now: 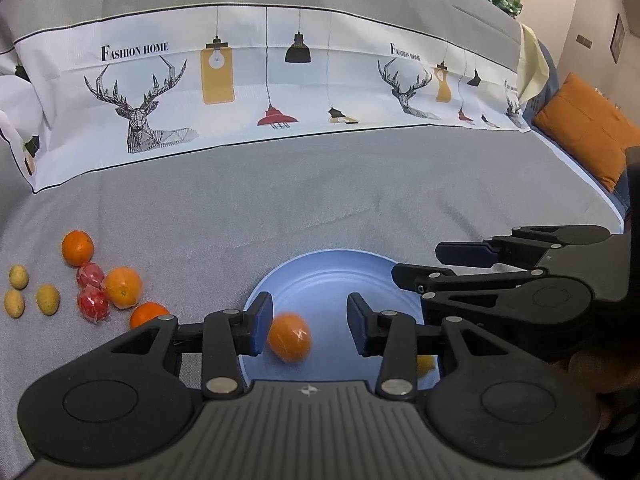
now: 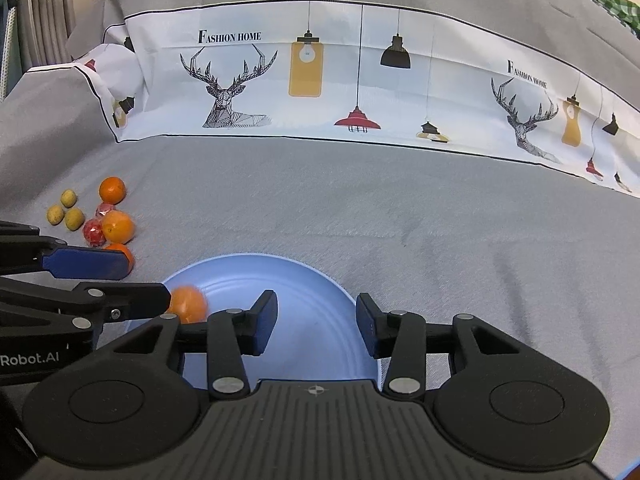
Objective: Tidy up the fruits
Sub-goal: 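Open the left tool dropping the orange while the right tool releases the yellow fruit, then grasp a red wrapped fruit with the left tool while the right tool grasps an orange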
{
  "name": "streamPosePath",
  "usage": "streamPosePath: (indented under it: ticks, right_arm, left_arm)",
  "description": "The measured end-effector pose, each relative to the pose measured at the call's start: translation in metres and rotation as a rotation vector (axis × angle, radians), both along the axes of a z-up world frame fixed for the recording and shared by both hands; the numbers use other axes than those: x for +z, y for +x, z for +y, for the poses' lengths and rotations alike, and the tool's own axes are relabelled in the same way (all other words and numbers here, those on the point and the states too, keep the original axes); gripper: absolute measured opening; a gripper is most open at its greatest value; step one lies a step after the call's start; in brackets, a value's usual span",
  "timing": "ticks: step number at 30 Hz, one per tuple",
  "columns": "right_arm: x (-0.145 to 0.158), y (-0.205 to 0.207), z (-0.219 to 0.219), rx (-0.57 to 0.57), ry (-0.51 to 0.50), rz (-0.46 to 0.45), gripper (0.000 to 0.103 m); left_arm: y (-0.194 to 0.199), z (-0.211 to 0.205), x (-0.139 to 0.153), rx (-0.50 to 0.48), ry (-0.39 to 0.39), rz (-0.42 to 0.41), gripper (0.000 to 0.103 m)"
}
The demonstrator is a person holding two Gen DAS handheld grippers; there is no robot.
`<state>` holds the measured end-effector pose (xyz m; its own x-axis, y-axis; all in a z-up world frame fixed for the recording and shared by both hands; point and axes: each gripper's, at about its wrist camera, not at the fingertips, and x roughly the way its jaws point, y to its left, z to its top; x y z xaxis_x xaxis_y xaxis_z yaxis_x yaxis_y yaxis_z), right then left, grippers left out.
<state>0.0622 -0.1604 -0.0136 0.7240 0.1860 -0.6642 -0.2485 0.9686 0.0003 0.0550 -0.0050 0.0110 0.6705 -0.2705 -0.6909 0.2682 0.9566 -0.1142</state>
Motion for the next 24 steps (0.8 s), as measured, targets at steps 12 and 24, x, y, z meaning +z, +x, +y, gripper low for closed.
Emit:
streamPosePath:
  ticks: [12, 24]
  right_arm:
    - [0.003, -0.001, 0.0, -0.011, -0.014, -0.018, 0.045]
    - [0.014, -0.002, -0.005, -0.043, 0.054, -0.076, 0.029]
  left_arm:
    - [-0.002, 0.003, 0.004, -0.008, -0.019, -0.018, 0.042]
    - [-0.01, 0.021, 0.028, 0.055, -0.057, -0.108, 0.013]
